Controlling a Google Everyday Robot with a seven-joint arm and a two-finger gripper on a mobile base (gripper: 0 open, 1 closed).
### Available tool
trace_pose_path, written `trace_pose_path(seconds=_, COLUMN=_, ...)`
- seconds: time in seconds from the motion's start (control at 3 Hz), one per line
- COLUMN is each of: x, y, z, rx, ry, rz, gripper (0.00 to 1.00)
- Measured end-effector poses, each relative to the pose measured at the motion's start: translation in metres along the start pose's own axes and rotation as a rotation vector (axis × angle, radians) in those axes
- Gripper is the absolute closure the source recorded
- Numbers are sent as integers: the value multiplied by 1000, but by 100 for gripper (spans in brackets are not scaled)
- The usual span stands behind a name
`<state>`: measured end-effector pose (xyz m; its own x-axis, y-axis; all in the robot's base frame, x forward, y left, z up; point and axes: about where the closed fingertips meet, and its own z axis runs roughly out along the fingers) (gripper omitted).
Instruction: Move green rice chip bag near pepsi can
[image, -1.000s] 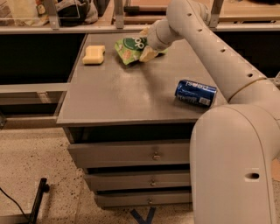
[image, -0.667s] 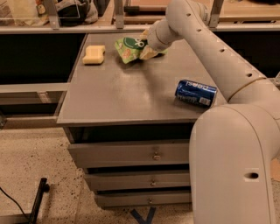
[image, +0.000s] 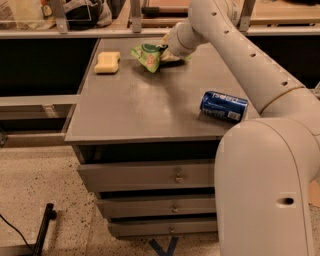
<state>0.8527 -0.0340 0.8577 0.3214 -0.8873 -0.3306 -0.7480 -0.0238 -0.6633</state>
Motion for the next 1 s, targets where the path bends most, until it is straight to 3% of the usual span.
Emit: trace_pose_path(seconds=1.0, x=6, y=-8, z=-48, rx=-26, ry=3, rz=22, gripper=100)
